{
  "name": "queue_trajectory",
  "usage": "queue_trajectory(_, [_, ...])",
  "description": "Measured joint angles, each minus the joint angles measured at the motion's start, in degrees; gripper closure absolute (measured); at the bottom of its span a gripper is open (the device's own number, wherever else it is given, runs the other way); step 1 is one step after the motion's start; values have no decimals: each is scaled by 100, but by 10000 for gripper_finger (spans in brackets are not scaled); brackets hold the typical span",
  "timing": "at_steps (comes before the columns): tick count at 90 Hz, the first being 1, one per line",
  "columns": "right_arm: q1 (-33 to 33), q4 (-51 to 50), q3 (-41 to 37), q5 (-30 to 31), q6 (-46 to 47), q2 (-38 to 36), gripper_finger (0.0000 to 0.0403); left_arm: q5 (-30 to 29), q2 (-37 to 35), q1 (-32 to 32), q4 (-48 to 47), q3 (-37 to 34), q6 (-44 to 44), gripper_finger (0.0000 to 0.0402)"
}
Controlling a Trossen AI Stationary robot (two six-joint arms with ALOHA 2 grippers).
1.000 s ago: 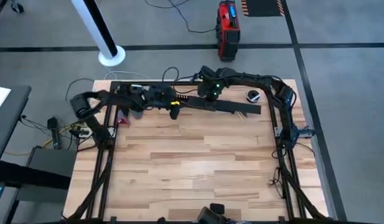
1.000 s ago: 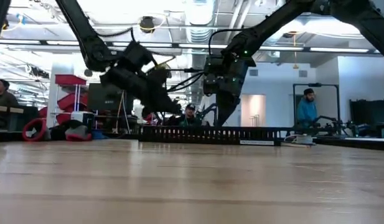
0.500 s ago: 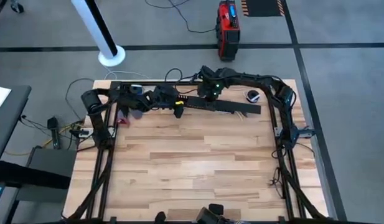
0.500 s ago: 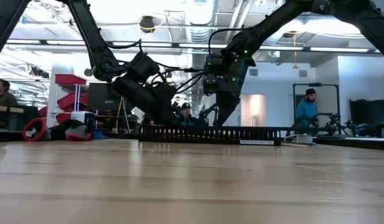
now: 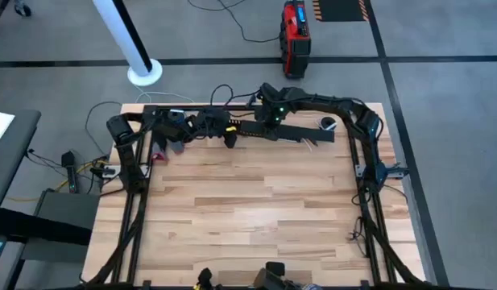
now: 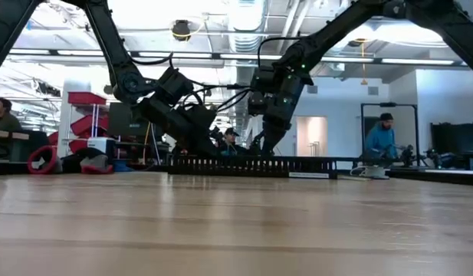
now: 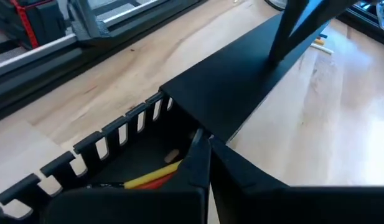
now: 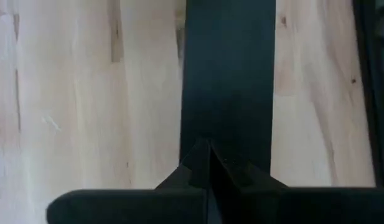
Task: Ziptie cables
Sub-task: Close the black cable duct
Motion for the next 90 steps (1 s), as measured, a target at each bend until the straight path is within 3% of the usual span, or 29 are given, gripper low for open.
queue_trajectory(25, [-76, -433, -25, 722, 104, -269, 403, -31, 51, 32, -203, -31, -26, 401])
queue_trajectory(51, [-397, 550, -531, 1176, 398, -274, 403, -23, 30, 67, -133, -24, -2, 401])
queue_trajectory(90, [-763, 863, -503, 1165, 600, -191, 403, 5, 23, 200, -59, -15, -176, 401])
